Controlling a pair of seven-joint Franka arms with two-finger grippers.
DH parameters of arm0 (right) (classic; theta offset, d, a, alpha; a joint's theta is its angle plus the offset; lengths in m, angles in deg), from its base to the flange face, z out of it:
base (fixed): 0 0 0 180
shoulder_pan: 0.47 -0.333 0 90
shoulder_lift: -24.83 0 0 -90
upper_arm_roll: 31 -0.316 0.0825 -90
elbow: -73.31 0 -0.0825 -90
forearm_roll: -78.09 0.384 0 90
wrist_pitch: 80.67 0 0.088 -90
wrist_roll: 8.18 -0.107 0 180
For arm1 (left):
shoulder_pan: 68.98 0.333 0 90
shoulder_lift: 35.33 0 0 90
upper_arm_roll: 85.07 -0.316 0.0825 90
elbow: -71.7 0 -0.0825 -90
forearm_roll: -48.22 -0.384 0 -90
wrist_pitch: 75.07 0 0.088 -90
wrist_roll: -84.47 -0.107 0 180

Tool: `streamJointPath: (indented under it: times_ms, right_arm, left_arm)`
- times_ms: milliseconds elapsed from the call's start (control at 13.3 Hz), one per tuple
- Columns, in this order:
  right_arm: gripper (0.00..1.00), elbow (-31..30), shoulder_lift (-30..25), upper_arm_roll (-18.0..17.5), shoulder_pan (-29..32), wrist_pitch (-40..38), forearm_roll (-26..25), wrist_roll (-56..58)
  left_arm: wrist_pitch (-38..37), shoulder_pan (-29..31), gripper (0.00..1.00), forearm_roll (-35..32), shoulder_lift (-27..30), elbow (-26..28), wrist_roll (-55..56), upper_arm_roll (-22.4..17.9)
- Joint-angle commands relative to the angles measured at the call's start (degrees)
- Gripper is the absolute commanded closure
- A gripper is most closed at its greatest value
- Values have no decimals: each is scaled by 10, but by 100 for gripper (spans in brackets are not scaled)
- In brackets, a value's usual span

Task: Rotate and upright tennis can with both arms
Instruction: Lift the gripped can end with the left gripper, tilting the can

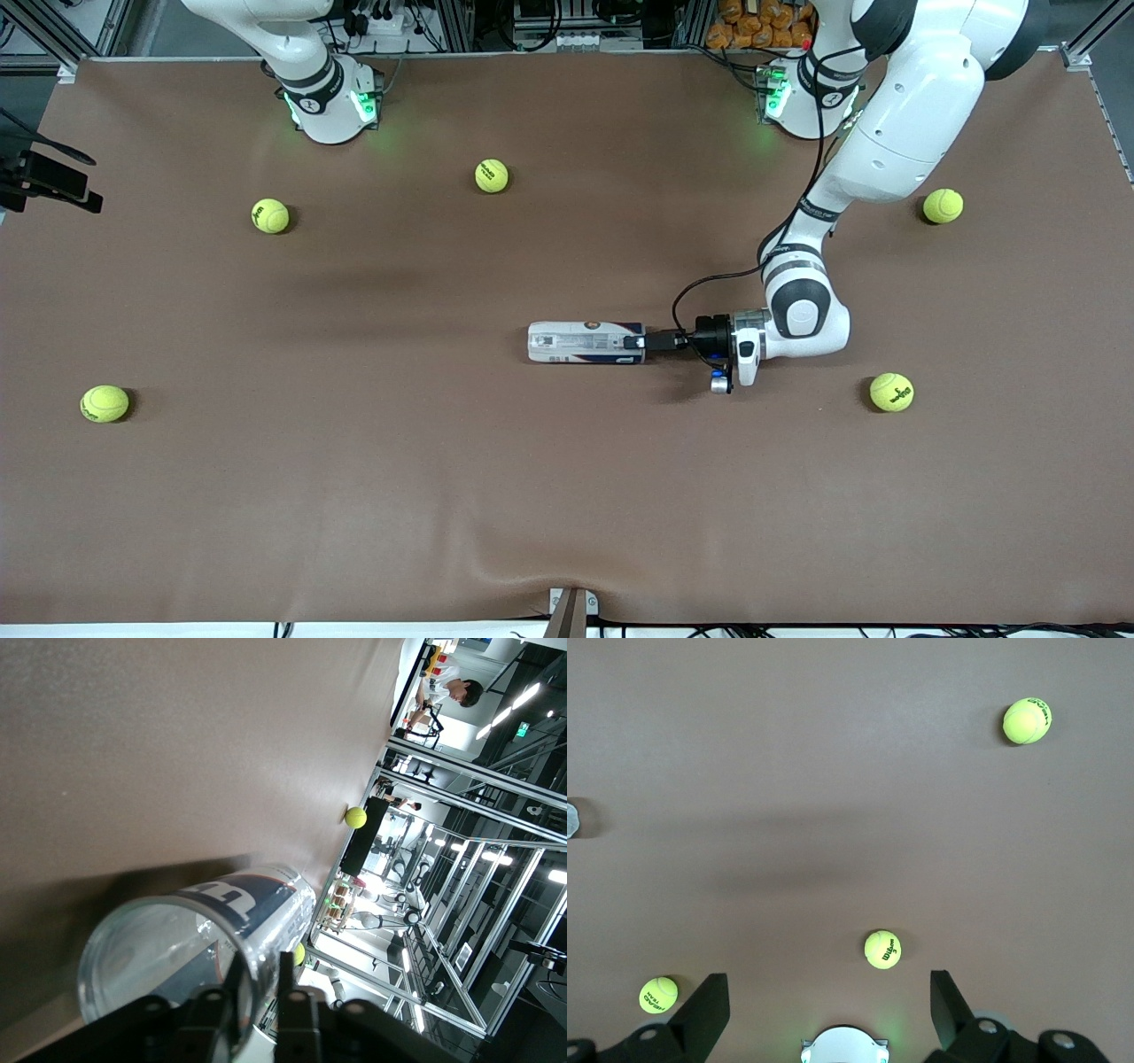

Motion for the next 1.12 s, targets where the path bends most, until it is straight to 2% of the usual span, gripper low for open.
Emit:
streamJointPath:
  times_ms: [0, 450, 600, 825, 1050]
  right_arm:
    - [0, -1, -8, -22, 16, -3, -11, -5]
    - [0, 13, -7, -22, 14, -3, -13, -32]
    - [0, 16, -5, -19, 7, 0, -13, -33]
    - [0, 16, -4, -19, 8, 1, -14, -33]
    - [0, 16, -4, -18, 11, 4, -13, -32]
  left_arm:
    - [5, -4, 100, 15, -5, -22, -12, 3]
    - [5, -16, 100, -5, 4, -93, 10, 1]
    - [5, -17, 100, -59, 4, -148, 80, 3]
    - [5, -24, 100, -105, 16, -203, 186, 1]
    - [5, -24, 100, -193, 34, -232, 261, 2]
